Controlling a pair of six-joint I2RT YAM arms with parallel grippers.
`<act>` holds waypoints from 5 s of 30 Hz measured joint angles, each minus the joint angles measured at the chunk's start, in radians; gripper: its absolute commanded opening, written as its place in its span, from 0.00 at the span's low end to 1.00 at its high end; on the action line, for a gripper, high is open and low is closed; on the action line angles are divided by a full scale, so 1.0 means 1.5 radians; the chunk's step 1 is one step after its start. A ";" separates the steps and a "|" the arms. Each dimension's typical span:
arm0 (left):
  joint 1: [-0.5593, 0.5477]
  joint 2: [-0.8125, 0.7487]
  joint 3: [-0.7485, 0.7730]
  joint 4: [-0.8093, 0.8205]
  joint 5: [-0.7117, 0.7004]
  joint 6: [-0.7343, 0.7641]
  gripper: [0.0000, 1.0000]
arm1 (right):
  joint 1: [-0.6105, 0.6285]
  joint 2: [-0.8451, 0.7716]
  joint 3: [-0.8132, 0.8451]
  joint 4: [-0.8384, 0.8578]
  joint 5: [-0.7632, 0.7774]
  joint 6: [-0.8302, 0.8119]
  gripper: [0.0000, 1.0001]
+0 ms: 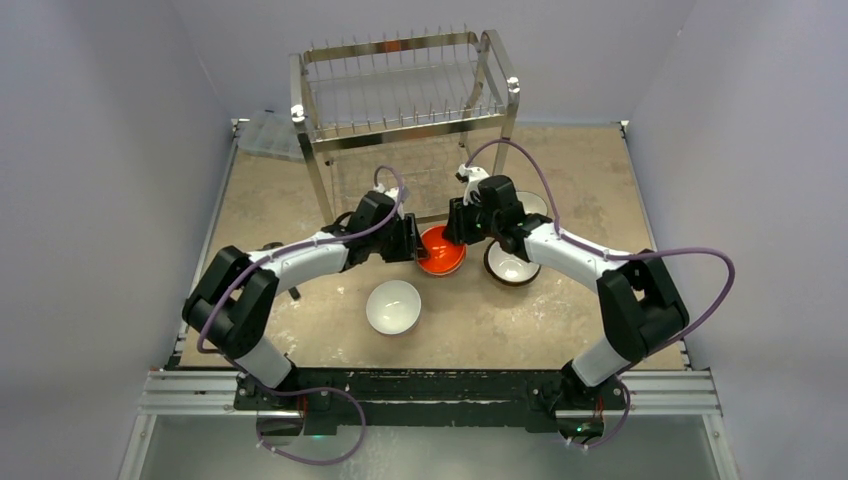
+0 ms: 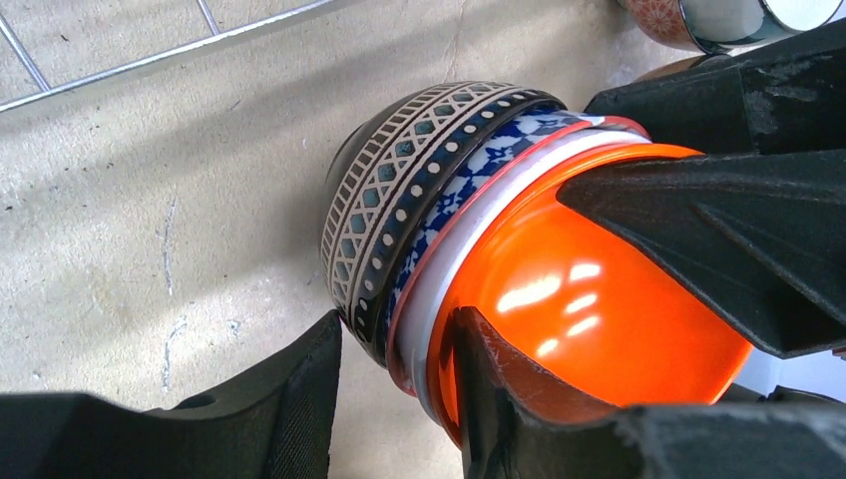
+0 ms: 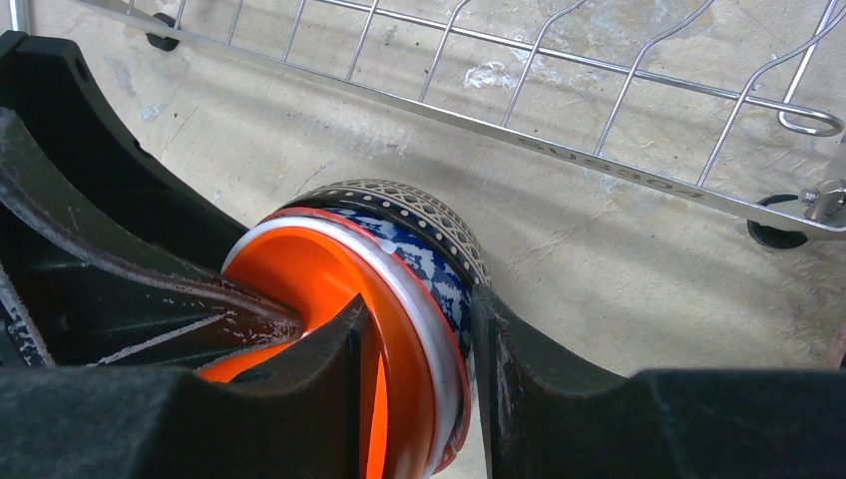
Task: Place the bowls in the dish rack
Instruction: Move the bowl to the center of the board, then pick up the bowl from the center of the board.
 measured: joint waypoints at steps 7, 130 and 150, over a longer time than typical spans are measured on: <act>0.008 0.012 -0.023 0.055 0.049 -0.037 0.26 | -0.001 -0.003 0.001 -0.006 0.001 -0.007 0.39; -0.018 -0.317 -0.156 0.149 0.070 -0.079 0.91 | -0.015 -0.234 -0.122 0.004 -0.197 0.074 0.00; -0.025 -0.299 -0.048 -0.041 -0.006 -0.003 0.11 | -0.011 -0.208 -0.081 -0.011 -0.193 0.068 0.00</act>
